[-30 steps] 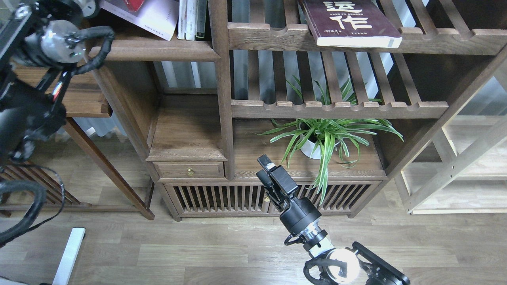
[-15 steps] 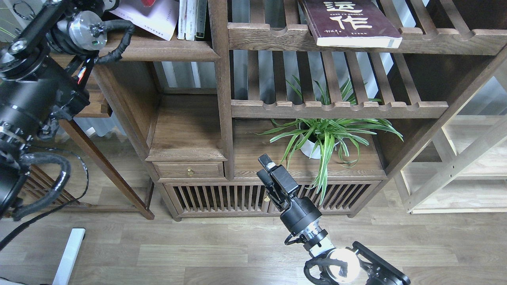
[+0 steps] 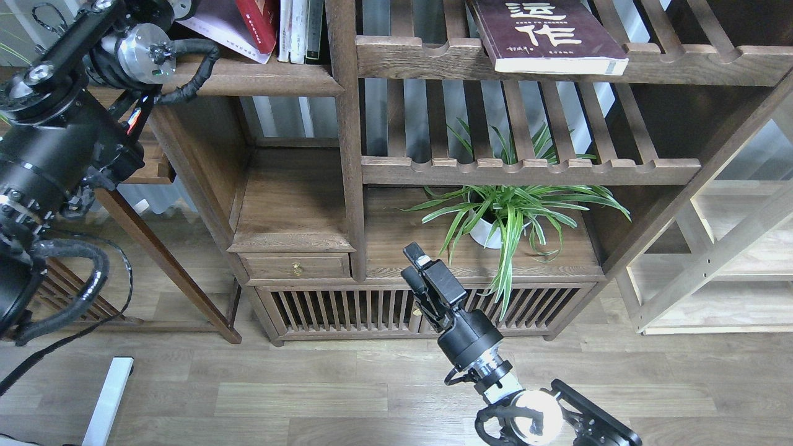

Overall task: Organize books on shelf
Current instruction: 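Push the red book into the upper shelf with the left gripper, then withdraw the left gripper and raise the right gripper to the maroon book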

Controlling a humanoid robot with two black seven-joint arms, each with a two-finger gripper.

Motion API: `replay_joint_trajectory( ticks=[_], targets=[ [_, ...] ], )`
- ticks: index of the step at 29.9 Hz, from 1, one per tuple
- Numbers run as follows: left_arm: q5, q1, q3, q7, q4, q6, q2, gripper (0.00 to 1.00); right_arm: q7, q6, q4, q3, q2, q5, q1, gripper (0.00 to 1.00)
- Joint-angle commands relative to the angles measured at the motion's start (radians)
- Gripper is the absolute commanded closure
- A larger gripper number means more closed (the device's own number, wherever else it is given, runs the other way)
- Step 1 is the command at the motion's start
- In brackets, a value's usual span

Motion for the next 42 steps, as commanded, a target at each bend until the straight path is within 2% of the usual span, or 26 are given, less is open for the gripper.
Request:
replay_joint_trajectory(
  ticks=[1,8,12,18,20,25,26,28,29,33,35,39,42],
  targets=[
    [-0.001,-0.024,-0.008,-0.002,-0.002,-0.003,-0.003,0.37,0.0,0.0,0.004,0.0,0.0,-0.001,-0.005,0.12],
    [-0.031,-0.127,-0.029,0.001,-0.001,0.0,0.016,0.37,0.0,0.0,0.014,0.0,0.0,-0.001,-0.006,0.12],
    [-0.054,-0.146,-0.032,-0.001,-0.016,-0.003,0.061,0.37,0.0,0.0,0.019,-0.002,0.0,-0.001,-0.011,0.12],
    [-0.093,-0.14,-0.035,0.016,-0.137,-0.012,0.121,0.34,-0.002,0.0,0.024,-0.005,0.0,-0.004,-0.013,0.12],
    [-0.102,-0.109,-0.022,0.016,-0.177,-0.058,0.139,0.27,0.0,0.0,0.022,0.003,0.0,-0.004,-0.014,0.12],
    [-0.106,0.012,-0.02,0.015,-0.206,-0.231,0.162,0.24,0.008,0.0,0.022,0.051,0.0,0.002,-0.017,0.12],
    [-0.106,0.026,-0.02,0.004,-0.208,-0.248,0.168,0.21,0.009,0.0,0.021,0.058,0.0,0.004,-0.017,0.12],
    [-0.108,0.048,-0.031,-0.013,-0.211,-0.296,0.168,0.04,0.011,0.0,0.021,0.074,0.0,0.004,-0.016,0.12],
    [-0.114,0.052,-0.034,-0.028,-0.209,-0.319,0.167,0.02,0.011,0.0,0.021,0.083,0.0,0.005,-0.016,0.12],
    [-0.182,0.115,-0.023,-0.14,-0.214,-0.478,0.167,0.01,0.008,0.0,0.014,0.104,0.0,0.004,-0.014,0.1],
    [-0.186,0.147,-0.025,-0.177,-0.214,-0.588,0.173,0.01,0.008,0.0,0.013,0.129,0.0,0.004,-0.014,0.09],
    [-0.295,0.221,-0.08,-0.202,-0.229,-0.588,0.168,0.01,0.009,0.0,0.017,0.195,0.0,0.005,-0.014,0.09],
    [-0.46,0.296,-0.097,-0.195,-0.292,-0.588,0.165,0.01,0.009,0.0,0.03,0.235,0.0,0.008,-0.058,0.09]
  ],
)
